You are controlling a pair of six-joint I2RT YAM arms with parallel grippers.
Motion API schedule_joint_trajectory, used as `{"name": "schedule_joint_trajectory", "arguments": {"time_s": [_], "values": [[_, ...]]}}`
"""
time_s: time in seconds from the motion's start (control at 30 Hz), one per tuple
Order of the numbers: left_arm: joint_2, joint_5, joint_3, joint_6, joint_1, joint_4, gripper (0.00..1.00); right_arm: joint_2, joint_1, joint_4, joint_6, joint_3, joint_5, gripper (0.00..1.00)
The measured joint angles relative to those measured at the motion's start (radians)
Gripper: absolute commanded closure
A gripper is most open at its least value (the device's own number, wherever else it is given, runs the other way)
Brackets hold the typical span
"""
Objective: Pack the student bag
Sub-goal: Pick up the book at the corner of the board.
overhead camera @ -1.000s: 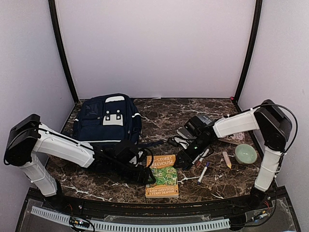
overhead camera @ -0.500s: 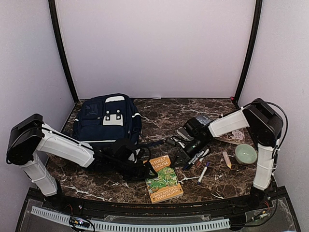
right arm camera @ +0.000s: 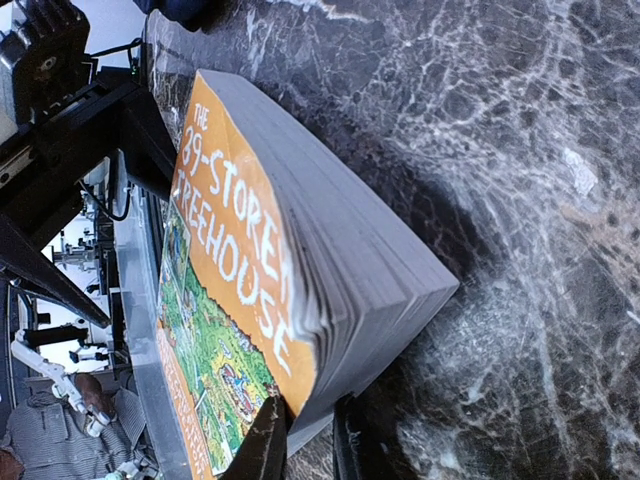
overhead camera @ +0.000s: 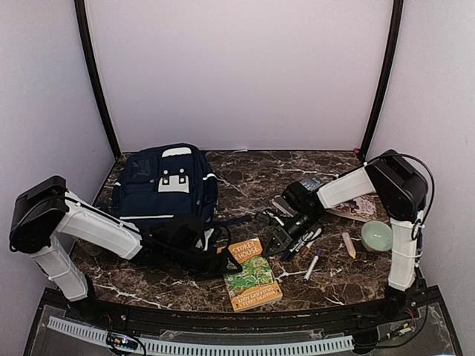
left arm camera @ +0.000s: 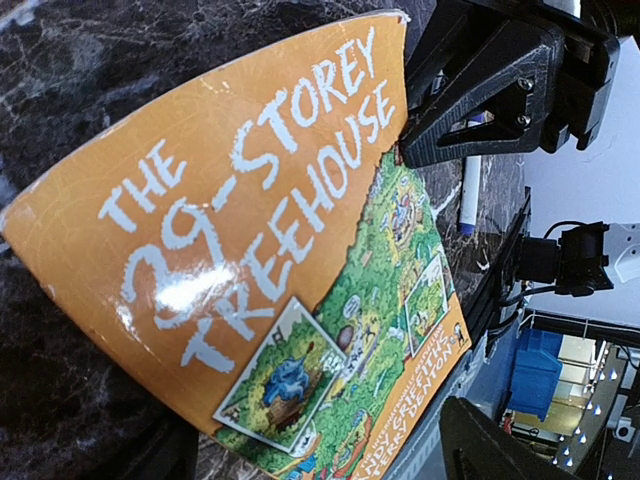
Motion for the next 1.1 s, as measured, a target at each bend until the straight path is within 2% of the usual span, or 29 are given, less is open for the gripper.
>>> {"name": "schedule_joint_trajectory", "arguments": {"time_s": [0.23,0.4,0.53,0.67,0.83,0.93,1.1], "values": [[0.027,-0.031,0.001,0.006,-0.004,0.075,0.13,0.008,-0.021,-0.005,-0.001,0.008,-0.002,0.84],[0.088,-0.139,-0.034,-0.015,0.000,0.303,0.15,0.011,-0.026,0.016,-0.001,0.013,-0.008,0.84],[0.092,-0.210,-0.083,-0.055,0.006,0.453,0.22,0.019,-0.010,0.045,-0.001,0.019,-0.011,0.84],[0.094,-0.250,-0.089,-0.097,0.008,0.520,0.28,0.024,-0.006,0.058,-0.001,0.020,-0.019,0.83],[0.090,-0.278,-0.095,-0.129,0.009,0.520,0.43,0.024,-0.003,0.068,-0.005,0.020,-0.021,0.82],[0.058,-0.285,-0.094,-0.137,0.010,0.451,0.54,0.020,0.001,0.072,-0.008,0.020,-0.014,0.81],[-0.035,-0.285,-0.086,-0.126,0.012,0.310,0.77,-0.005,0.006,0.067,-0.013,0.012,0.034,0.80]]}}
